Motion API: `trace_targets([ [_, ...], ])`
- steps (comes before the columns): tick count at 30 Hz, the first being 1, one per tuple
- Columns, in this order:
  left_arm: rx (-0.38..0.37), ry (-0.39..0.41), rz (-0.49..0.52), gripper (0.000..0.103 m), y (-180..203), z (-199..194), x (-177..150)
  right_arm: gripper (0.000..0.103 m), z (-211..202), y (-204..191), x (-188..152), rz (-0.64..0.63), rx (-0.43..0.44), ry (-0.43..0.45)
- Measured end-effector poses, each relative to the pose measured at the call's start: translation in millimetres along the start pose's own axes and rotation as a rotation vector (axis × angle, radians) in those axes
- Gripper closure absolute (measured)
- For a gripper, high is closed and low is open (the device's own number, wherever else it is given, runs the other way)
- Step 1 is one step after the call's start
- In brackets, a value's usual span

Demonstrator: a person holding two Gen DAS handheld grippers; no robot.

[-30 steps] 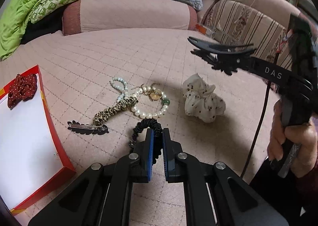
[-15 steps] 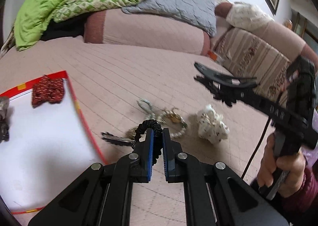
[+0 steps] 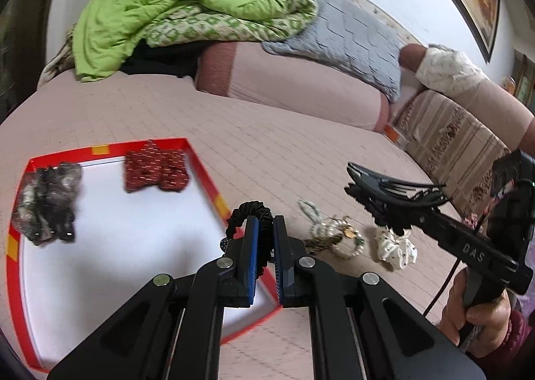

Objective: Organize jewelry
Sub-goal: 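Grasp black hair tie with left gripper while right gripper carries claw clip to tray, then lower the hair tie and claw clip into the tray and open both grippers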

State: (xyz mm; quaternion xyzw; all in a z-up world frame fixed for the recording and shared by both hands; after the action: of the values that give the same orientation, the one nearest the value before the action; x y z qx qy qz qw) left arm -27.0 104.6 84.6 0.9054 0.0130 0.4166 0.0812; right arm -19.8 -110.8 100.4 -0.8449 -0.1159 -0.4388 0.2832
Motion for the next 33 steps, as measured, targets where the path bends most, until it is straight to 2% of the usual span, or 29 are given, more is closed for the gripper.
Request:
trace_targets([
  [14,0.065,0.002,-0.102,0.095,-69.9,0.5,6.2,0.075,58.5,-46.4,-8.6,-0.031,0.069,-0.096],
  [24,0.113,-0.014,-0.129,0.095,-96.2,12.1,15.4,0.075,92.5,-68.2,-5.1,-0.034,0.088,-0.139],
  [33,0.186,-0.062,-0.141,0.095,-113.1,43.3,27.9,0.075,146.5,-81.3,1.2,-0.005,0.091,-0.216],
])
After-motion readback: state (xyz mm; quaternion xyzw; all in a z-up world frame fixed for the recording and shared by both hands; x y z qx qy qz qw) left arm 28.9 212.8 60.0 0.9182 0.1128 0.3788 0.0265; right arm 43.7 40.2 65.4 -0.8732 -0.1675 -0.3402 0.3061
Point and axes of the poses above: each gripper's, at about its wrist camera, not at the fingertips, and z roughly the way its jaws point, y to its right, x to its top, the point moved 2 cm from there along z, roughly the way its jaws point, and after that the axes turned 13 degrees about x, right-handed, at the moved point
